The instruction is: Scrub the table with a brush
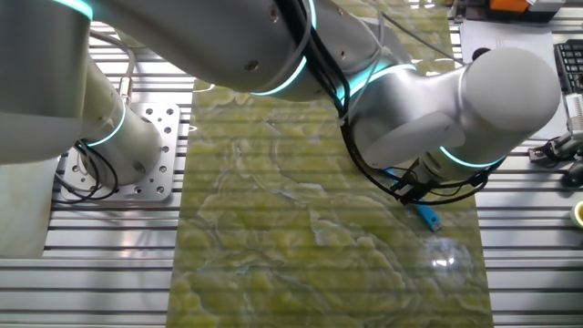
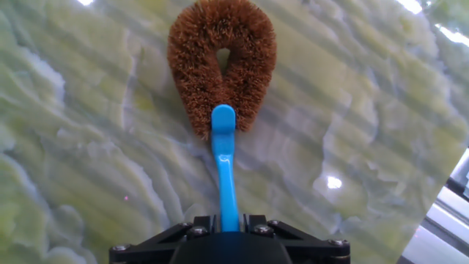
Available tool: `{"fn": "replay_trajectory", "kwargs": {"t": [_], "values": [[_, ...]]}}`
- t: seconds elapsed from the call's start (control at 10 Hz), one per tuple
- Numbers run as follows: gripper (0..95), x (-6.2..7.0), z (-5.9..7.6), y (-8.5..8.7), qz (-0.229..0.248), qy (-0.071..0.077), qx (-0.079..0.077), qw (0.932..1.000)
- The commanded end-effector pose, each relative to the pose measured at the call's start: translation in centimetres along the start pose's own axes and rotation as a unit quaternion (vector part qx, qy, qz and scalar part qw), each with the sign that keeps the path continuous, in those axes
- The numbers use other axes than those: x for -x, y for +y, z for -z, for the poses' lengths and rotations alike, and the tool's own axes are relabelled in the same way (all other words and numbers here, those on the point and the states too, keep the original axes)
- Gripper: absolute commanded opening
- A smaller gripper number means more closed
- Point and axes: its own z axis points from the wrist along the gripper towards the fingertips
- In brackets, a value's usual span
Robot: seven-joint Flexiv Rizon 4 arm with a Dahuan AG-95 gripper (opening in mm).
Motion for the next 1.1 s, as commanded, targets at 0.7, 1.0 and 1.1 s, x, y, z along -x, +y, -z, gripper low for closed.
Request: {"fn": "replay_trajectory", "kwargs": {"t": [0.7, 1.0, 1.1], "values": [[0.0, -0.04, -0.3, -0.19, -0.011, -0.008, -0.003, 0.9999], [0.0, -0.02, 0.27, -0.24, -0.028, -0.02, -0.002, 0.9994], [0.0, 0.0, 0.57, -0.24, -0.035, -0.019, -0.001, 0.9992]]}}
